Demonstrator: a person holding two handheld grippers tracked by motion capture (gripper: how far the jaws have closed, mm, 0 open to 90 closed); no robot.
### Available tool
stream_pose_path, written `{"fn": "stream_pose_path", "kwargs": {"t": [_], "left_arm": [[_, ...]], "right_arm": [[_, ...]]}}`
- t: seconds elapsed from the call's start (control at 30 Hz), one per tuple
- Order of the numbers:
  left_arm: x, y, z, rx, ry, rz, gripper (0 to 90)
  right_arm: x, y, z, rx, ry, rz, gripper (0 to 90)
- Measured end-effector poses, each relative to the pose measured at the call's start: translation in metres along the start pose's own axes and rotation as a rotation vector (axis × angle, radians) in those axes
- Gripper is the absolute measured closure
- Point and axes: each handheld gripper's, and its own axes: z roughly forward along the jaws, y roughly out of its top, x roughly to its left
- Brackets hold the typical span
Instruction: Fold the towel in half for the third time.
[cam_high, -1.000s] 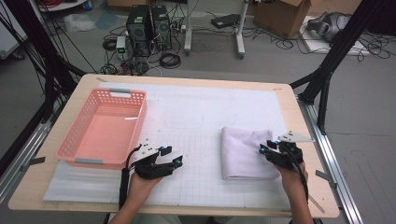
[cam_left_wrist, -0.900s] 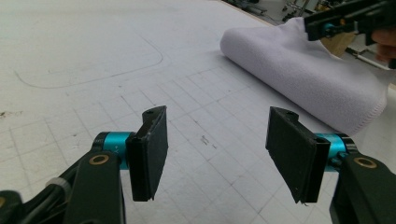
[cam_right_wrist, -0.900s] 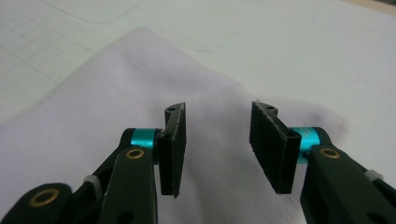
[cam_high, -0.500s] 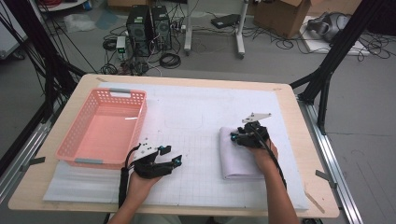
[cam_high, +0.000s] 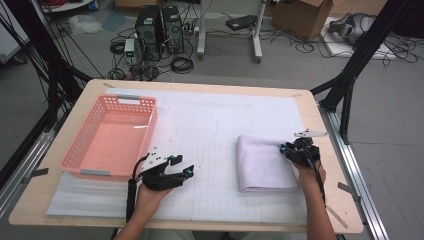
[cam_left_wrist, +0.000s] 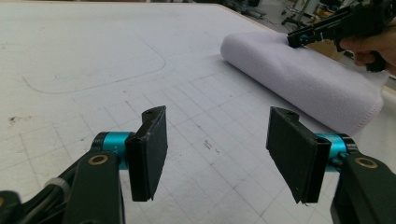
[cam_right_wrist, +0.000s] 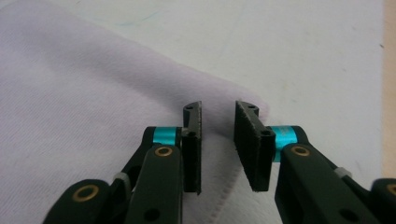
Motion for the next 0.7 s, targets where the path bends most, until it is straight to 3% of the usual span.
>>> {"fn": "stream_pose_path", "kwargs": {"t": [0.07,0.13,0.23,0.37,0.43,0.5,0.7], "left_arm": [[0.000,0.000,0.000,-0.010,-0.001,0.005,36.9],[0.000,0.000,0.000,-0.014,-0.007,0.019,35.8],[0.000,0.000,0.000,-0.019,-0.008,0.013,32.4],[0.000,0.001,-0.001,-0.025,0.008,0.008,26.2],[0.001,0.002,-0.003,-0.031,0.009,0.011,25.1],[0.002,0.003,-0.004,-0.040,0.012,0.009,24.7],[0.004,0.005,-0.005,-0.052,-0.009,0.008,23.6]], "right_arm": [[-0.004,-0.001,-0.007,-0.034,-0.021,0.041,71.6],[-0.008,-0.002,-0.019,-0.093,0.016,0.077,70.6],[-0.003,-0.008,-0.035,-0.120,0.062,0.038,68.3],[0.014,-0.029,-0.046,-0.104,0.135,-0.029,66.6],[0.021,-0.040,-0.047,-0.074,0.143,-0.055,67.5],[0.022,-0.051,-0.048,-0.041,0.120,-0.077,67.9],[0.020,-0.062,-0.071,-0.139,0.121,-0.027,59.7]]}}
